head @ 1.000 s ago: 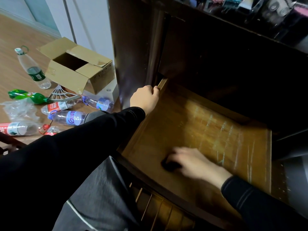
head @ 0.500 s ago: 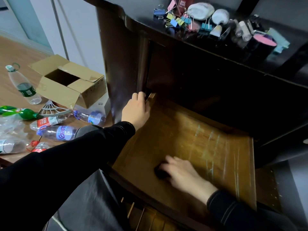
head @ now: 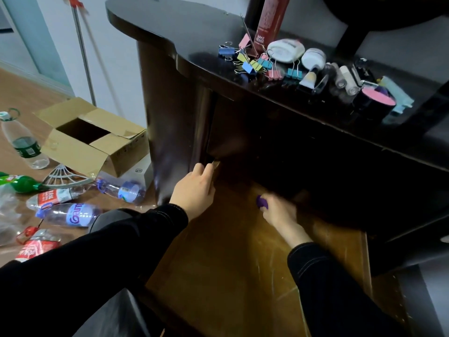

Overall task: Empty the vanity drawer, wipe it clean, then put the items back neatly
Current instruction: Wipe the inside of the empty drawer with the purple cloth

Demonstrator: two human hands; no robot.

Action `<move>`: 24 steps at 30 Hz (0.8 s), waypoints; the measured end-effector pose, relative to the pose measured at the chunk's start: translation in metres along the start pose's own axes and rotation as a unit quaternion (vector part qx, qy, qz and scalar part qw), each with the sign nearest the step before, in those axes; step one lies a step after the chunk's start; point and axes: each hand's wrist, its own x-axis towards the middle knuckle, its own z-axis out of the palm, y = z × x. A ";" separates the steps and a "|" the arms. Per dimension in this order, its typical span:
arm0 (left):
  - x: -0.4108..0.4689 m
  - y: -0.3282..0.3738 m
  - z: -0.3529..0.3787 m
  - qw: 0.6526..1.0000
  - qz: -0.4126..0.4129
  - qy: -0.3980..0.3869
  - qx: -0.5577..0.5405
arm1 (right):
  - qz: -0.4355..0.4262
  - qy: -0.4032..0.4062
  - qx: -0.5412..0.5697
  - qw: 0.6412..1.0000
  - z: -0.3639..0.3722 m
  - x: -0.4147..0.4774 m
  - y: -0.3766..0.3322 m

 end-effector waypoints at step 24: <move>-0.001 0.002 -0.004 0.999 -0.025 -0.010 -0.030 | -0.116 -0.019 -0.031 0.993 0.013 -0.061 -0.016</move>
